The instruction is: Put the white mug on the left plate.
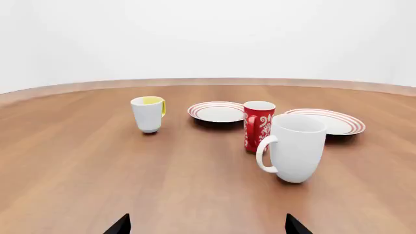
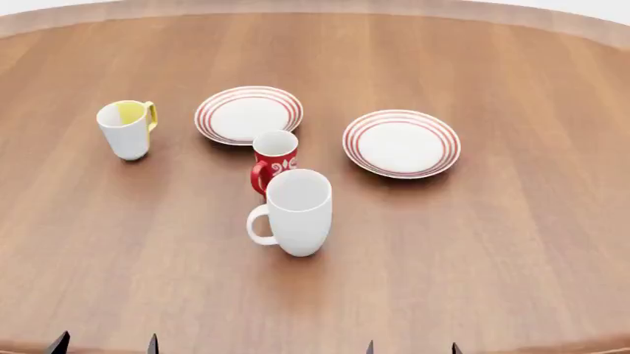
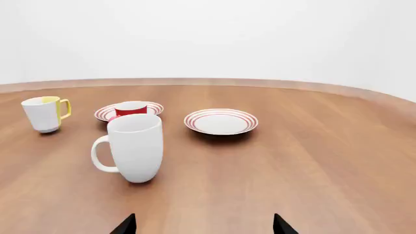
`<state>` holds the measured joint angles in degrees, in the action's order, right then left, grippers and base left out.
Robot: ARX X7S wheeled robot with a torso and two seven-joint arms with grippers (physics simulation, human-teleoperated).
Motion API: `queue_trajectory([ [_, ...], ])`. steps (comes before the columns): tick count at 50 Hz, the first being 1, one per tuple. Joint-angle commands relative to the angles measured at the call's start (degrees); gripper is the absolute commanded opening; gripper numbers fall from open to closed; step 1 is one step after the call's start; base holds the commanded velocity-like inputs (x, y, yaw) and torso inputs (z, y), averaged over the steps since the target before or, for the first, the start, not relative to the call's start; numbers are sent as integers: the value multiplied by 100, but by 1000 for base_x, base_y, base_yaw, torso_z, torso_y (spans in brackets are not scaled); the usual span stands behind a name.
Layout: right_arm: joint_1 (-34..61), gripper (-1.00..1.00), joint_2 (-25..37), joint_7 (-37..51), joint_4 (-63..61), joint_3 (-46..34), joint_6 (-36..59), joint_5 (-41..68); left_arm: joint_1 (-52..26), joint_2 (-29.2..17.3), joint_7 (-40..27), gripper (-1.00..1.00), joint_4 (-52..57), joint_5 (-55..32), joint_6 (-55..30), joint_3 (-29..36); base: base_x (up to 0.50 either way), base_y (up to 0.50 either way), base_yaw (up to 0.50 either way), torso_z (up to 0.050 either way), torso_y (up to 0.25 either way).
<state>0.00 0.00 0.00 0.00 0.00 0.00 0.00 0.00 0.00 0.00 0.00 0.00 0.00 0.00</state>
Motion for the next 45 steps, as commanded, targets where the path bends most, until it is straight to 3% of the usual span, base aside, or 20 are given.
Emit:
queue_trajectory([
  [1,20,100,95,102,-2,-149,75,46,-26,-71,-132,100,-42,-212,-88,32,0,0,0,0,0],
  [6,58,100,197,222,10,-298,214,97,-173,-140,-634,100,-335,-154,-143,3,0,0,0,0,0],
  [12,109,100,274,243,-194,-383,627,271,-73,-318,-364,100,-172,-306,100,260,0,0,0,0,0],
  [29,185,100,597,600,-4162,-736,2791,-163,460,-642,-503,100,3342,-1016,-1545,215,0,0,0,0,0],
  [45,447,100,732,799,-5204,-987,3628,-389,454,-814,-737,100,4281,-1362,-1976,58,0,0,0,0,0],
])
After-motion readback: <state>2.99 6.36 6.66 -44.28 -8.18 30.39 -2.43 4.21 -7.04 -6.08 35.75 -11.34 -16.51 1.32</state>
